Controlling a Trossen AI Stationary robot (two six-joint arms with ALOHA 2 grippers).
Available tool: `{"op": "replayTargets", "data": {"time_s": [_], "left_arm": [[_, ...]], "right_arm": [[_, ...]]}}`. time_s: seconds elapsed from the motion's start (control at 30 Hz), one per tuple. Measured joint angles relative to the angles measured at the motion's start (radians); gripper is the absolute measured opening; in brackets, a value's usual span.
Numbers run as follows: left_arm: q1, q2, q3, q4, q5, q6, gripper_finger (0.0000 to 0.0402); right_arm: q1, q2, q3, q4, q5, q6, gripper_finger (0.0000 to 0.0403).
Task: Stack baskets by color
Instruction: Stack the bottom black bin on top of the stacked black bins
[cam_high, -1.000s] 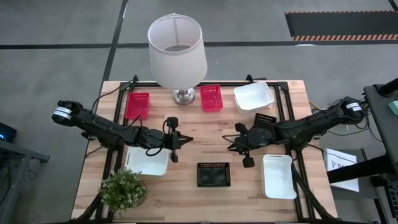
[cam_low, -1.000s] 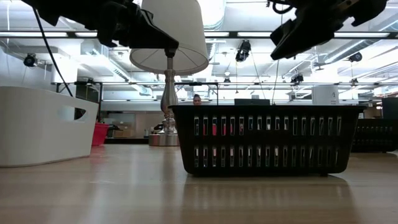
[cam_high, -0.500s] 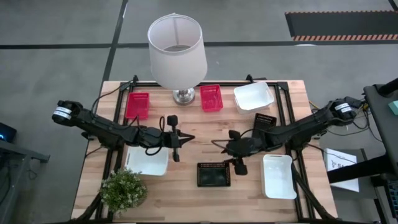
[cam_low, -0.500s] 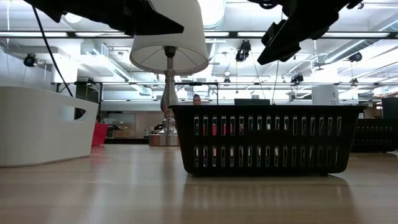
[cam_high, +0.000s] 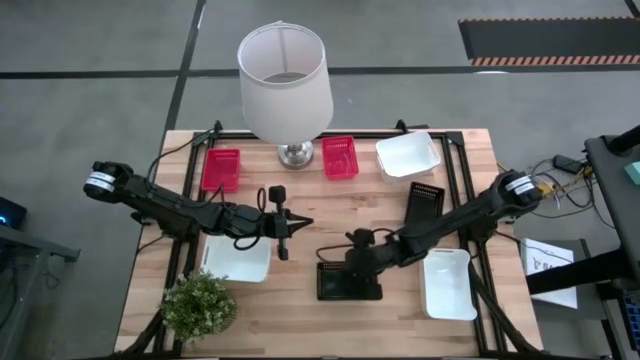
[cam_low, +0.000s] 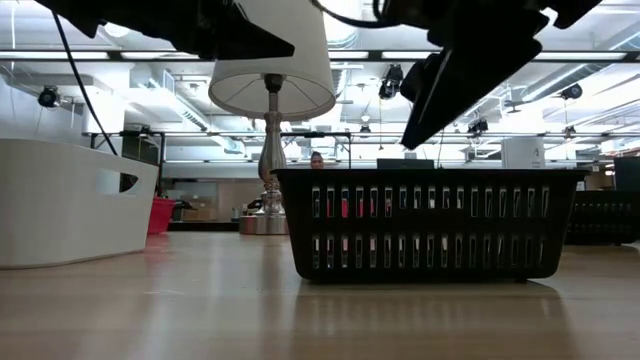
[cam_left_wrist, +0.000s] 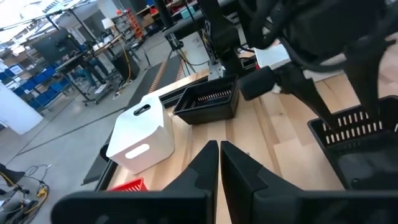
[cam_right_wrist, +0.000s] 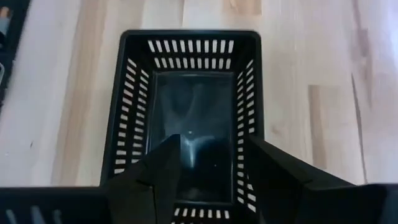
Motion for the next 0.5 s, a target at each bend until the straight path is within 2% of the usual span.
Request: {"op": "replayTargets", "data": {"time_s": [0.37,0.5], "left_arm": [[0.001,0.000,-0.002,-0.001,0.000,0.000,0.0001],[0.001,0.000,-0.003,-0.002,0.000,0.002,0.0001]], "right_arm": [[0.005,0.116,0.124,-0.117,0.001,0.039,0.0168],[0.005,0.128,0.131,-0.122,0.061,0.037,0.0168]]}}
